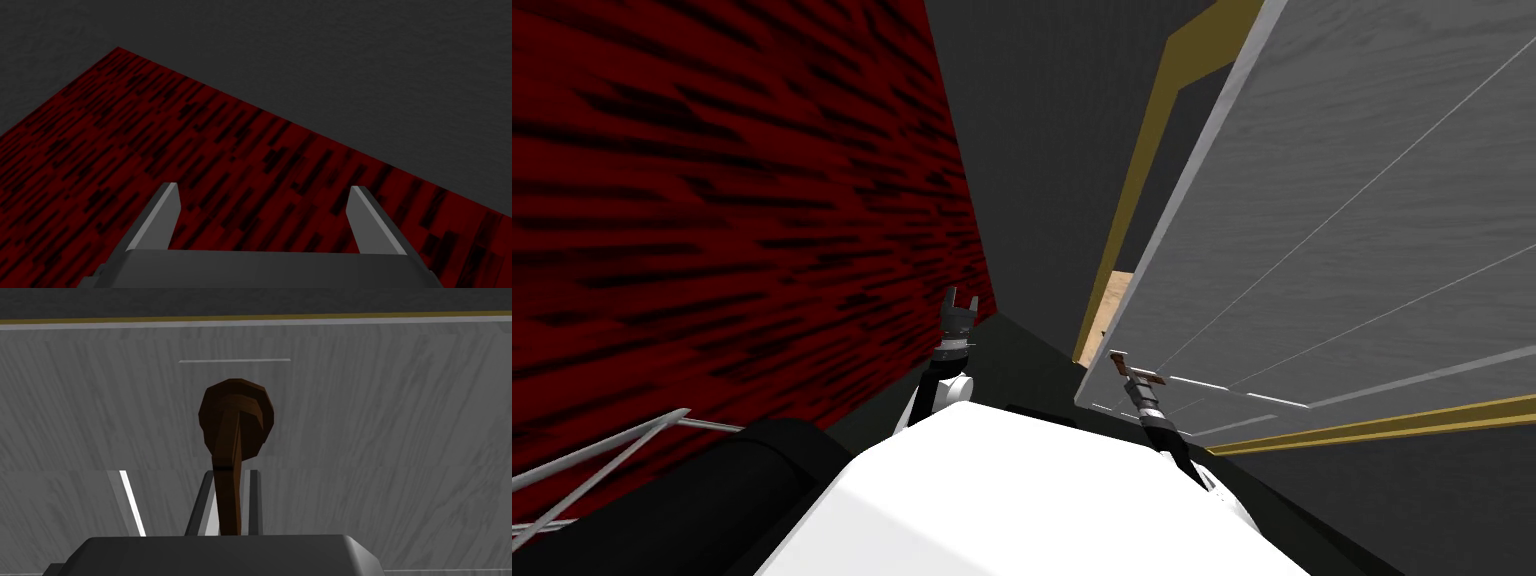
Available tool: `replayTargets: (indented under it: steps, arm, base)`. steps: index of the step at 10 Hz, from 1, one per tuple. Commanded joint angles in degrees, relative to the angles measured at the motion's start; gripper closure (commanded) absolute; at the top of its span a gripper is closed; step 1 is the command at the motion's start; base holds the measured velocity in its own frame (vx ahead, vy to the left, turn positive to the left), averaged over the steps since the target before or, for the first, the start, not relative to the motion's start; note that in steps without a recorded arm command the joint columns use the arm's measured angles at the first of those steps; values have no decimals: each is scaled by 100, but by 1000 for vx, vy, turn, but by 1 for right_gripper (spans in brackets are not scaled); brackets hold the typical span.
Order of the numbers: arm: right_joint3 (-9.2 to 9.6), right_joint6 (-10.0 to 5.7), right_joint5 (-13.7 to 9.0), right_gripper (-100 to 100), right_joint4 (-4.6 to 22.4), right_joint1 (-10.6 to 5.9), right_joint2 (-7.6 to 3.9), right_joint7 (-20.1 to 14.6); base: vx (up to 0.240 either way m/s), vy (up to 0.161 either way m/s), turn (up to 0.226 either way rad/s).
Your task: Pull the door open
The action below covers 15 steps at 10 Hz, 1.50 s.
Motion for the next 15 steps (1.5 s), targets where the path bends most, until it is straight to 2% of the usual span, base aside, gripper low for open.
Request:
replayTargets:
  steps: [1,5,7,9,10,11,12,15]
  arm:
    - [83,-174,42,100,1,112,-102,-116]
    - [294,-615,148,100,3,396,-359,-410]
    - [314,-658,158,100,3,424,-383,-438]
    - [388,-812,195,100,4,523,-474,-541]
    - [384,-771,195,100,43,485,-430,-509]
    - [414,-915,204,100,108,534,-468,-555]
    - [419,-947,205,100,121,547,-479,-565]
    - [456,-1173,210,100,213,640,-559,-636]
  base:
    - [-167,-48,133]
    - [-250,-67,153]
    - [-114,-39,28]
    - [-121,-44,91]
    - [-47,-19,24]
    - [-125,-49,183]
    - [-186,-71,186]
    - [-197,-81,164]
